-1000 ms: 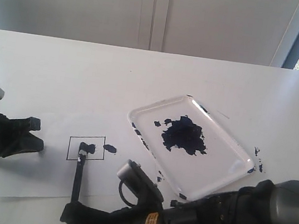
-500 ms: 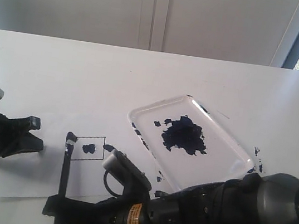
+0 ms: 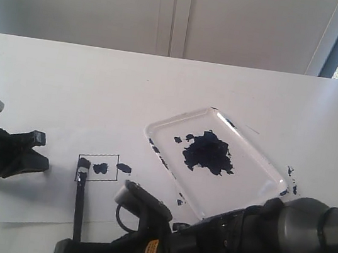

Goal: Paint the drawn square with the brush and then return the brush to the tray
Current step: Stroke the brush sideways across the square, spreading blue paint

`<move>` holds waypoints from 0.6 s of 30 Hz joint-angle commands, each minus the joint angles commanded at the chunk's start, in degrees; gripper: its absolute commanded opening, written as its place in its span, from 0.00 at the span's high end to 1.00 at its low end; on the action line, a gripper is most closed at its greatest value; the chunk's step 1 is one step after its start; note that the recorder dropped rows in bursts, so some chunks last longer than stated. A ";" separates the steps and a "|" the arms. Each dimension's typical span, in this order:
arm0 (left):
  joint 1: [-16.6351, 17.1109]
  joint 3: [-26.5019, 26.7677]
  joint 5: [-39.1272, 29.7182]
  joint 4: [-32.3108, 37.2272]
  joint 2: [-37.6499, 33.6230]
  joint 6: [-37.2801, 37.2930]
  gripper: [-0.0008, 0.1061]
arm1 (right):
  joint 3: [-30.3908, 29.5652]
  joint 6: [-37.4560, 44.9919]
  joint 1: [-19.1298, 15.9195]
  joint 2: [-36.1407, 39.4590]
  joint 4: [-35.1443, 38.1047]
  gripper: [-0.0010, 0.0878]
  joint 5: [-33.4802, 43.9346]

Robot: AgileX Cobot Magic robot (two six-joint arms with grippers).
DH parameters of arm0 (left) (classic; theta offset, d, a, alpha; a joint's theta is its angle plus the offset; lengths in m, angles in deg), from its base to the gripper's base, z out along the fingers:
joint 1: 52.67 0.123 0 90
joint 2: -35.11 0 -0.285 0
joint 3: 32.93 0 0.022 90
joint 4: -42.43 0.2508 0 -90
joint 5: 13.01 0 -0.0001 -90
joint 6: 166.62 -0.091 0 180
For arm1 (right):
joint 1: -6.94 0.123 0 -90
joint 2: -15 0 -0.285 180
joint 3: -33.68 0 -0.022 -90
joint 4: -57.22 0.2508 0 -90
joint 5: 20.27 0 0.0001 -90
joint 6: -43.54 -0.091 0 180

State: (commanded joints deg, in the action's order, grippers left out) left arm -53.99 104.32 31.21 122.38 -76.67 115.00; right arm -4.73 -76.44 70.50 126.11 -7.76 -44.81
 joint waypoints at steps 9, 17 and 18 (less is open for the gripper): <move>0.00 0.00 0.08 0.59 0.00 0.00 0.99 | 0.37 0.00 0.00 0.00 0.79 0.99 0.23; 0.00 0.00 0.17 1.01 0.00 0.27 0.99 | -4.97 0.00 -0.86 -7.32 4.09 0.99 6.76; 0.00 0.00 0.29 1.01 0.00 0.27 0.99 | -5.26 0.00 -0.86 -7.32 4.09 0.99 6.64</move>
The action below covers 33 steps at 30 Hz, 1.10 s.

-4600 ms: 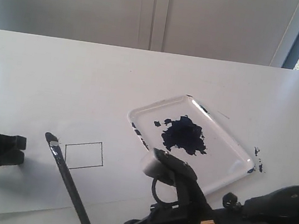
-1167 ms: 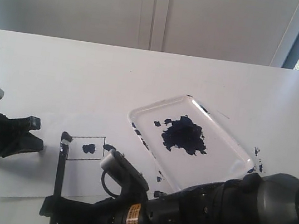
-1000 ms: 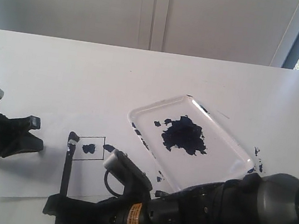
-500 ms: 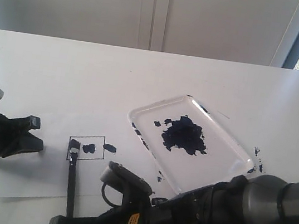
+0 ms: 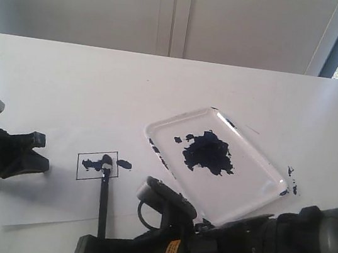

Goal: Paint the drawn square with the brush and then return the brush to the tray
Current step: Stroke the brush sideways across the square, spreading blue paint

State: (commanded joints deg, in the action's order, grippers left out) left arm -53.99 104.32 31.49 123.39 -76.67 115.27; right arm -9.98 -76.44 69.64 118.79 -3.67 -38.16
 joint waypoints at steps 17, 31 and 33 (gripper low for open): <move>0.00 0.00 0.44 0.05 0.00 0.11 0.99 | 6.68 0.00 0.21 9.99 3.56 0.99 -14.31; 0.00 0.00 0.44 0.53 0.00 0.09 0.99 | 6.90 0.00 0.11 7.06 2.06 0.99 -8.54; 0.00 0.00 0.44 0.64 0.00 0.25 0.99 | 6.41 0.00 0.11 6.29 2.06 0.99 -7.15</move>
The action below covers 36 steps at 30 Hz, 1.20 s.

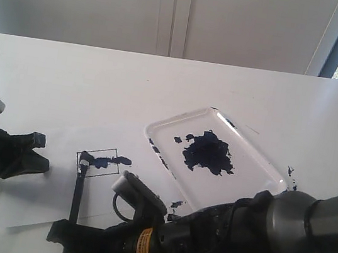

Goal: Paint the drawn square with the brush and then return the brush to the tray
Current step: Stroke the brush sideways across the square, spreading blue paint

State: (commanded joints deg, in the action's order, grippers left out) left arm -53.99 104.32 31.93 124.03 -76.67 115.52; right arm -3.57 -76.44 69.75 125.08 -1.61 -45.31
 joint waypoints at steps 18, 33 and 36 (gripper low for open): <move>0.00 0.00 -0.49 0.73 0.00 -0.01 0.99 | -3.41 0.00 -2.59 -1.12 -0.52 0.99 0.23; 0.00 0.00 -0.50 0.25 0.00 -0.01 0.99 | -3.41 0.00 2.37 -0.75 2.31 0.99 -5.46; 0.00 0.00 -0.39 0.27 0.00 -0.01 0.99 | -3.41 0.00 2.92 -0.75 2.99 0.99 -5.74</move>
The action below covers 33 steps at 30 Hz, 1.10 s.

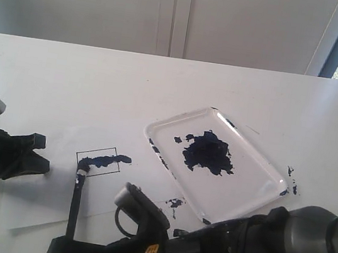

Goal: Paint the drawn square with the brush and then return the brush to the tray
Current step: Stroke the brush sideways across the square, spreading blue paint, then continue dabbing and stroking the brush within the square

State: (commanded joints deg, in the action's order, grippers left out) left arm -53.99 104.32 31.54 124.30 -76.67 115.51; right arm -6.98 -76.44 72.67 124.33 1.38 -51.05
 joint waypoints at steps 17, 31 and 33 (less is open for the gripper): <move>0.00 0.00 -0.10 1.09 0.00 0.68 0.99 | -4.14 0.00 -1.36 -0.12 -0.05 0.99 3.22; 0.00 0.00 0.01 1.07 0.00 0.93 0.99 | -5.24 -0.13 -4.10 -2.44 -0.14 0.99 -0.60; 0.00 0.00 0.01 1.07 0.00 1.05 0.99 | -5.12 -0.13 -4.10 -1.61 0.58 0.99 -2.62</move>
State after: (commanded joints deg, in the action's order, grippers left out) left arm -53.99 104.32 31.55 125.37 -76.67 116.55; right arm -12.10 -76.57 68.57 122.72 1.95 -53.67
